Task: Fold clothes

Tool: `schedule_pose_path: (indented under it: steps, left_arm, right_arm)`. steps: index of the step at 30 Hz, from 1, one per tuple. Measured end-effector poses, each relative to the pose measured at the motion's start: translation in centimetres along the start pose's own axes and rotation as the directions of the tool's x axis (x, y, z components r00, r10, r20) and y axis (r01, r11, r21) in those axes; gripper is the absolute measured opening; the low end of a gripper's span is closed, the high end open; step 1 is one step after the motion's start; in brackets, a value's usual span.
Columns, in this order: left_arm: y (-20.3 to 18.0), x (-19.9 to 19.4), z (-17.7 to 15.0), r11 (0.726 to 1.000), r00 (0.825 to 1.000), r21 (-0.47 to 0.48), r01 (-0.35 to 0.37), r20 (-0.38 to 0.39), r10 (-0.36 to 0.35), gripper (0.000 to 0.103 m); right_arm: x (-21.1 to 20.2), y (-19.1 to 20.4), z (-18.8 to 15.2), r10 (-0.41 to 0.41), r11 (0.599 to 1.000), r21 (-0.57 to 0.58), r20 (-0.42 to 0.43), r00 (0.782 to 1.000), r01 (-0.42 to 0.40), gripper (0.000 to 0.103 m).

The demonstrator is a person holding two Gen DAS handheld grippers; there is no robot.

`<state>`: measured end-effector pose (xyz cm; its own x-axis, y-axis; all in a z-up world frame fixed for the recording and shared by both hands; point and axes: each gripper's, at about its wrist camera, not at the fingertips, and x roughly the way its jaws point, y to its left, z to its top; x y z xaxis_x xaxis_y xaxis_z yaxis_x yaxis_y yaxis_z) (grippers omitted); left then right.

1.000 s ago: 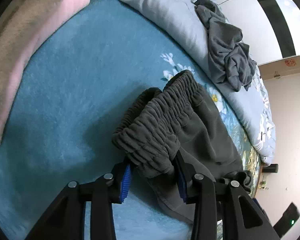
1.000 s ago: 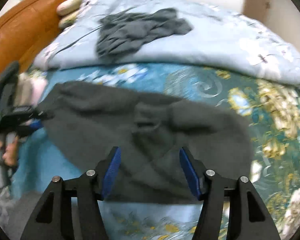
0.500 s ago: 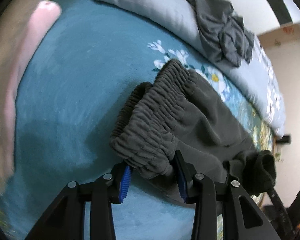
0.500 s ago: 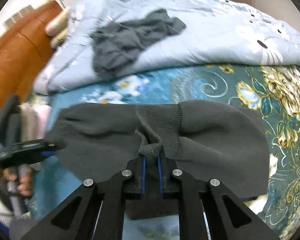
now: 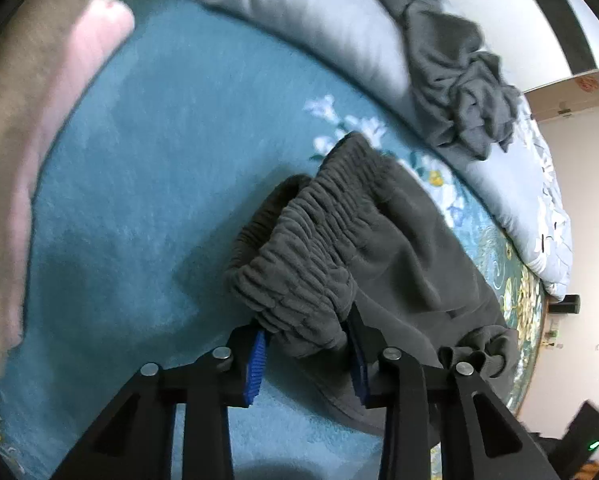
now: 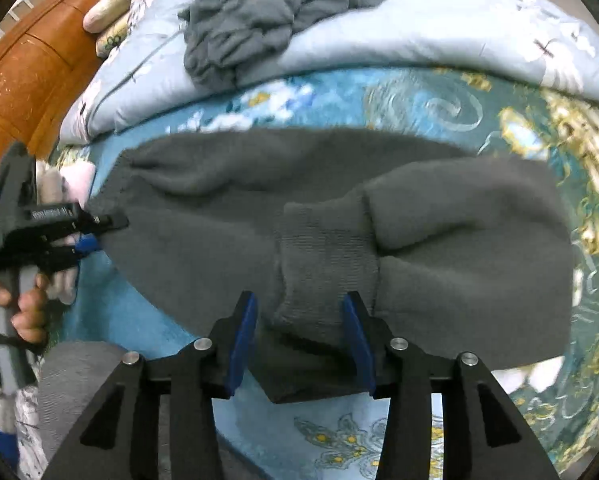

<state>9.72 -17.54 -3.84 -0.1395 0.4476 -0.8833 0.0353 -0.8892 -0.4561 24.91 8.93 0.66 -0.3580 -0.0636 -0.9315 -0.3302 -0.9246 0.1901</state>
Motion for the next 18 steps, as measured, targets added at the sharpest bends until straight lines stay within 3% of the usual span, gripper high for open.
schedule_pose_path:
  steps: [3, 6, 10, 15, 18]
  left_arm:
    - [-2.4, -2.4, -0.9, 0.996, 0.997, 0.093, -0.013, 0.082, 0.005, 0.033]
    - [-7.0, -5.9, -2.6, 0.964, 0.982, 0.261, -0.047, 0.190, -0.003, 0.033]
    - [-14.5, -9.2, -5.6, 0.883, 0.956, 0.460, -0.097, 0.289, -0.046, 0.033]
    - [-24.3, -7.8, -10.1, 0.732, 0.935, 0.649, -0.207, 0.352, -0.048, 0.033]
    - [-27.7, -5.4, -13.0, 0.666, 0.946, 0.715, -0.213, 0.321, -0.042, 0.033]
  right_arm:
    - [-2.1, -1.0, 0.5, -0.029, 0.999, 0.042, 0.061, 0.998, 0.026, 0.046]
    - [-3.8, -2.9, 0.8, -0.047, 0.993, 0.116, 0.113, 0.993, 0.034, 0.046]
    - [-5.3, -6.2, 0.7, -0.071, 0.979, 0.199, 0.149, 0.986, 0.041, 0.046]
    - [-6.4, -11.5, -0.4, -0.092, 0.945, 0.325, 0.169, 0.981, 0.033, 0.046]
    - [-7.0, -15.5, -2.0, -0.112, 0.906, 0.422, 0.172, 0.979, 0.030, 0.046]
